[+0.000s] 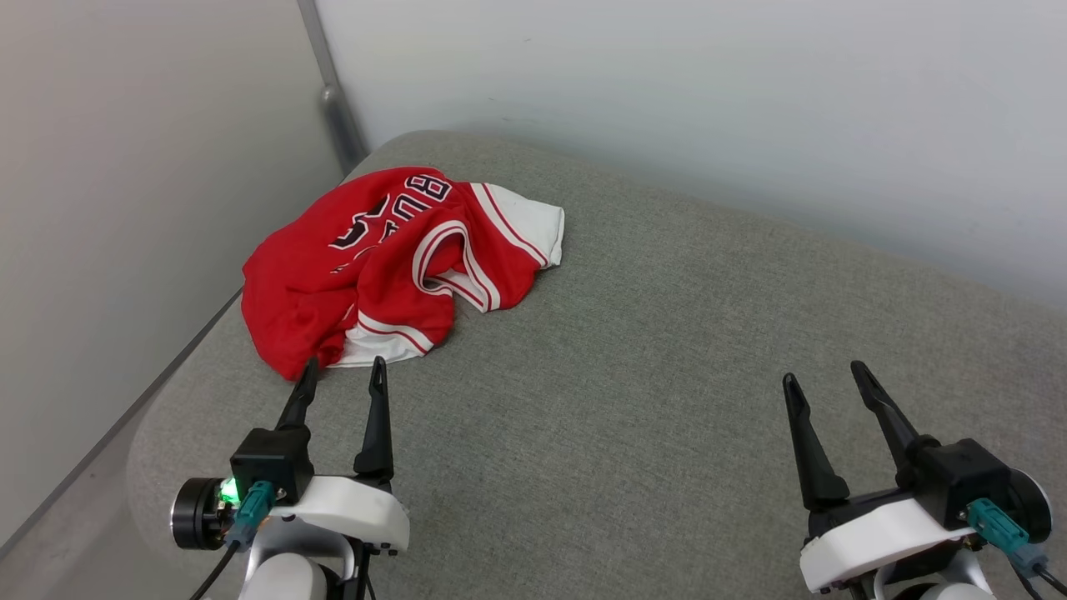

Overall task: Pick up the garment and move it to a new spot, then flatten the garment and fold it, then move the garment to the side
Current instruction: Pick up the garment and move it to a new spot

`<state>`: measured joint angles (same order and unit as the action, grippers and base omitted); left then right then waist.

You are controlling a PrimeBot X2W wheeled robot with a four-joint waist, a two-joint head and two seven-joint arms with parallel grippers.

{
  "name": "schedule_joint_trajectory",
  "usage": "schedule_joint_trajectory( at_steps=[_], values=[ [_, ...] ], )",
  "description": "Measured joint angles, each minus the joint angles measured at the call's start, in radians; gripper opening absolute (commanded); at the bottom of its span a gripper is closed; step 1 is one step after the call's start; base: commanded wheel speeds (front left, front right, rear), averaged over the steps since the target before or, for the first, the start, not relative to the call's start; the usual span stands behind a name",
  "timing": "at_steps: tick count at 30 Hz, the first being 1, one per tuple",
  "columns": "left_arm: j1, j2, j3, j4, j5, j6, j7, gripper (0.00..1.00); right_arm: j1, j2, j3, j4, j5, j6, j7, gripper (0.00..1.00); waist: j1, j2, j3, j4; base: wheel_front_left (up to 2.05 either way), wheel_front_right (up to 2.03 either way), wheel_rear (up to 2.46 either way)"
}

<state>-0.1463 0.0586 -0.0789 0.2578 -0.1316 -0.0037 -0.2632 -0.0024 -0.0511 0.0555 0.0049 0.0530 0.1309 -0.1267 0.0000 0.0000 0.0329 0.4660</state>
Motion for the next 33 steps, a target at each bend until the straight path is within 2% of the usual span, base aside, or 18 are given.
schedule_joint_trajectory(
  at_steps=[6,12,18,23,28,33],
  values=[
    [-0.017,-0.001,0.010,0.011,0.005,0.005,0.000,1.00,-0.005,0.000,0.007,-0.004,-0.001,0.000,0.006,1.00,0.0000,0.0000,0.006,-0.005,0.00,0.00,0.00],
    [-0.170,0.015,0.041,0.050,-0.018,0.012,0.012,1.00,-0.044,0.000,0.024,-0.024,-0.021,0.000,0.029,1.00,0.0000,0.0000,0.042,-0.040,0.00,0.00,0.00],
    [-0.411,0.097,0.121,0.101,-0.068,0.012,0.068,1.00,-0.086,0.000,0.039,-0.044,-0.046,0.000,0.046,1.00,0.0001,0.0000,0.110,-0.104,0.00,0.00,0.00],
    [-0.583,0.187,0.165,0.163,-0.114,-0.023,0.159,1.00,-0.127,0.000,0.042,-0.056,-0.054,0.000,0.049,1.00,0.0001,0.0000,0.183,-0.169,0.00,0.00,0.00],
    [-0.704,0.300,0.190,0.266,-0.160,-0.070,0.319,1.00,-0.170,0.000,0.052,-0.063,-0.054,0.000,0.037,1.00,0.0001,0.0000,0.263,-0.236,0.00,0.00,0.00],
    [-0.748,0.394,0.197,0.396,-0.207,-0.103,0.527,1.00,-0.212,0.000,0.062,-0.043,-0.052,0.000,0.017,1.00,0.0002,0.0000,0.337,-0.299,0.00,0.00,0.00]
  ],
)
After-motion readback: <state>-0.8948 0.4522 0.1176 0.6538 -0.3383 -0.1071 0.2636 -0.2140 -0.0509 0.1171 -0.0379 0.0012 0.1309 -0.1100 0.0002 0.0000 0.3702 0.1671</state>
